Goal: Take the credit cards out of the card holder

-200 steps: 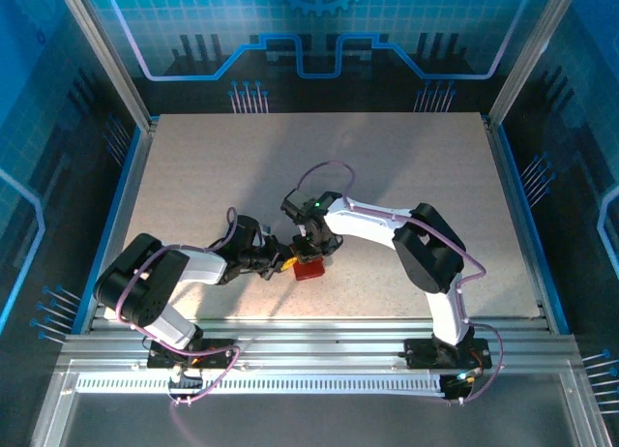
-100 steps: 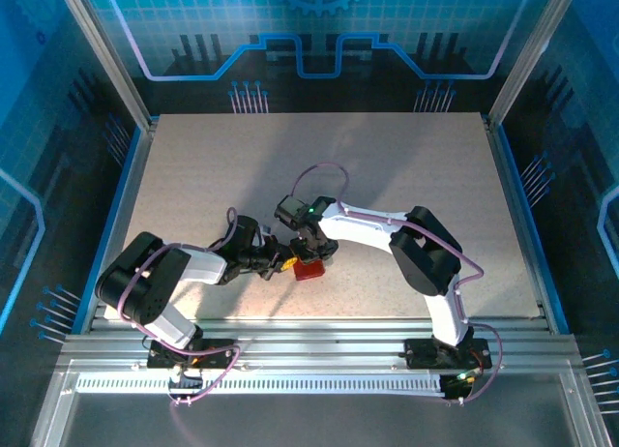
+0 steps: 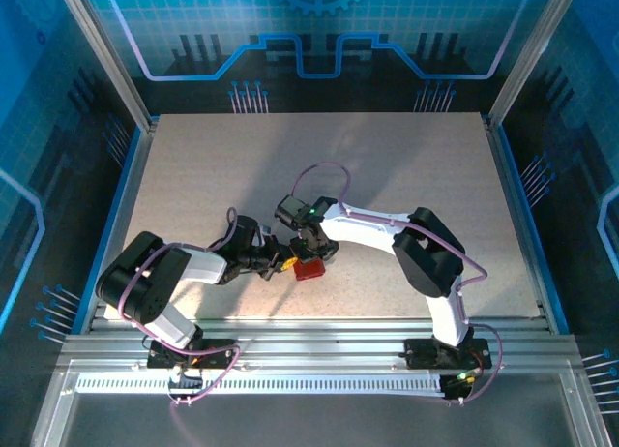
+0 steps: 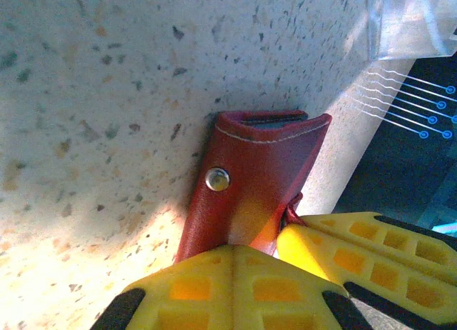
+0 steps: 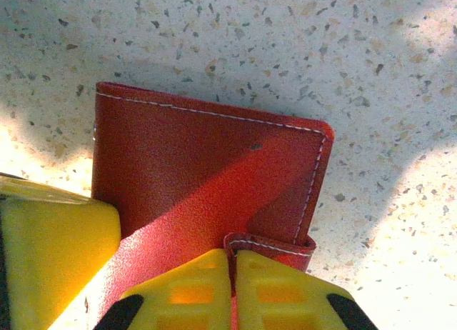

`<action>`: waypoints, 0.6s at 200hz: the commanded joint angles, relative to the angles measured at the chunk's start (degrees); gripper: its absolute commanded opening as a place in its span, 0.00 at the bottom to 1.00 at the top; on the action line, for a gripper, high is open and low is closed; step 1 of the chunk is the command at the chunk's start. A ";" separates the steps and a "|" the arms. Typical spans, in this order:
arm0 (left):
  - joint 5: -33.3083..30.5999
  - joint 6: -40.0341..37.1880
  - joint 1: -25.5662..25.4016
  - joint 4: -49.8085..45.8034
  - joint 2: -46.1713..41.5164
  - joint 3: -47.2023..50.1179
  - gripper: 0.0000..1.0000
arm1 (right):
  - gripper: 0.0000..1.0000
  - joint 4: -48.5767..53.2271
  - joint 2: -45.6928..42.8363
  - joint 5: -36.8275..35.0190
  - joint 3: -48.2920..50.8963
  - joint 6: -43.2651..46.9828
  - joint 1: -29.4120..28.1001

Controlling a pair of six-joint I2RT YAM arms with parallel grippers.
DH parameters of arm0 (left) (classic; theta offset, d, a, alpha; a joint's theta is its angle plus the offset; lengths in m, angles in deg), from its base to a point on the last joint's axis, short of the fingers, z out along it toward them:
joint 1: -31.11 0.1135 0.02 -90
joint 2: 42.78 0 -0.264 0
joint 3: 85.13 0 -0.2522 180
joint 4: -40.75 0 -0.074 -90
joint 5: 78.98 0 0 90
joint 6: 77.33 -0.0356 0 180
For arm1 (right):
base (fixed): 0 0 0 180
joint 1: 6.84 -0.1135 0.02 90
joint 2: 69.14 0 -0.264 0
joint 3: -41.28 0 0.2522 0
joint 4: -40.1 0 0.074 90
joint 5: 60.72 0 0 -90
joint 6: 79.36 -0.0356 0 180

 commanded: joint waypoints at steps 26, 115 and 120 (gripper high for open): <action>-0.46 -0.39 0.38 -5.08 0.48 0.80 0.06 | 0.03 -0.59 -2.72 -1.36 1.48 -0.12 -0.03; -0.90 -1.53 0.39 -8.23 -0.56 0.09 0.06 | 0.00 -7.08 -8.52 5.18 8.40 -1.56 3.86; -0.96 -1.59 0.38 -8.37 -0.56 0.16 0.06 | 0.00 -7.71 -8.85 5.83 8.96 -1.69 4.11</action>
